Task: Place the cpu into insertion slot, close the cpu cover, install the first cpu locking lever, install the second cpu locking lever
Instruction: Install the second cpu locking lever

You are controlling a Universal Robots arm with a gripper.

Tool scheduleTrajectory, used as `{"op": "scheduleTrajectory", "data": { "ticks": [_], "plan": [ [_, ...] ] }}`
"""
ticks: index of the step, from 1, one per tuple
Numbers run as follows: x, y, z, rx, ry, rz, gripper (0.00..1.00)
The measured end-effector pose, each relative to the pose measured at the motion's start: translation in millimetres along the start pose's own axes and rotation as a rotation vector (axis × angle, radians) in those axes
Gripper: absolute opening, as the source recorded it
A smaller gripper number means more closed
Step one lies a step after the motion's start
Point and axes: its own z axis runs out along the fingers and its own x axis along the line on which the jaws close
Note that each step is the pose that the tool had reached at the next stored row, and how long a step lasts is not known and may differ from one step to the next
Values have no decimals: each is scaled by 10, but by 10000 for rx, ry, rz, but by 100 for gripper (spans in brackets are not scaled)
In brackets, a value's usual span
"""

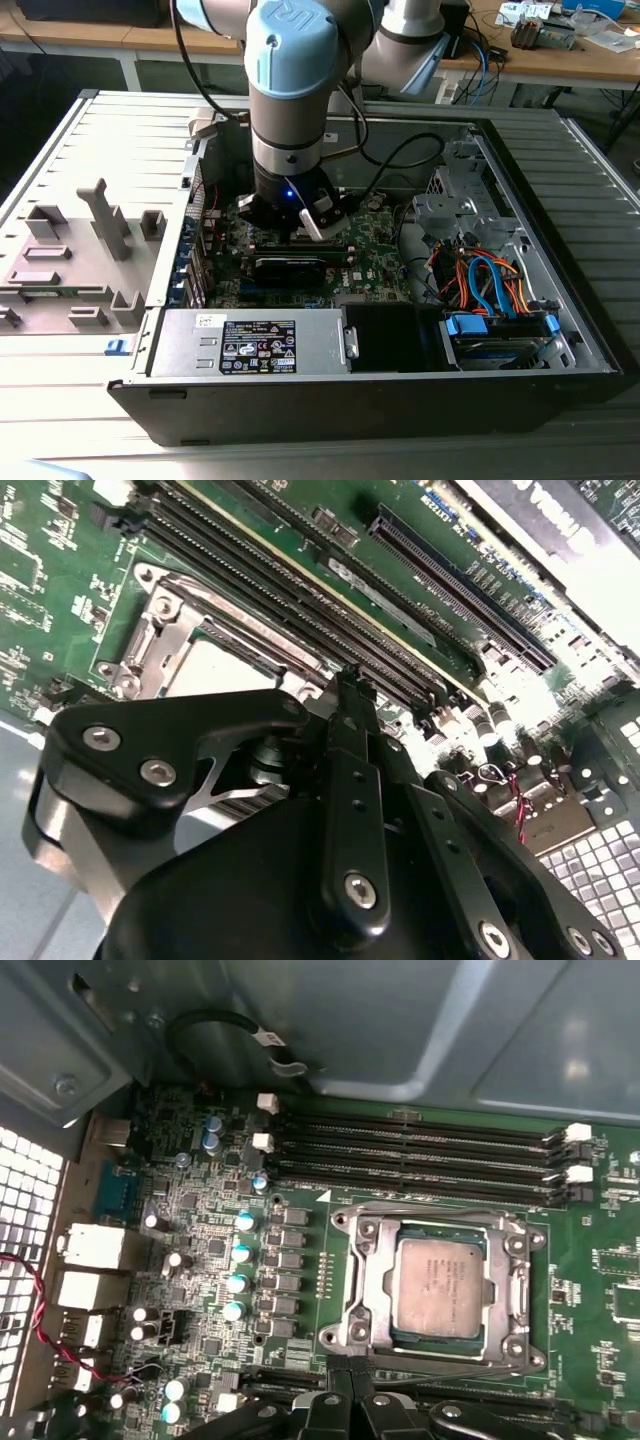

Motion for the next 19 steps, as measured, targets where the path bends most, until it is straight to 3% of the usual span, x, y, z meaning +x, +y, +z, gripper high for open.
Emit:
{"op": "scheduleTrajectory", "data": {
  "ticks": [1,5,11,15,19],
  "plan": [
    [4,-9,4,-39,-4,-4,11],
    [7,-33,53,-339,-32,-37,11],
    [16,-51,125,-547,-54,-49,11],
    [63,-53,175,-717,-74,-56,11],
    [66,-59,200,-749,-69,-62,11]
  ]
}}
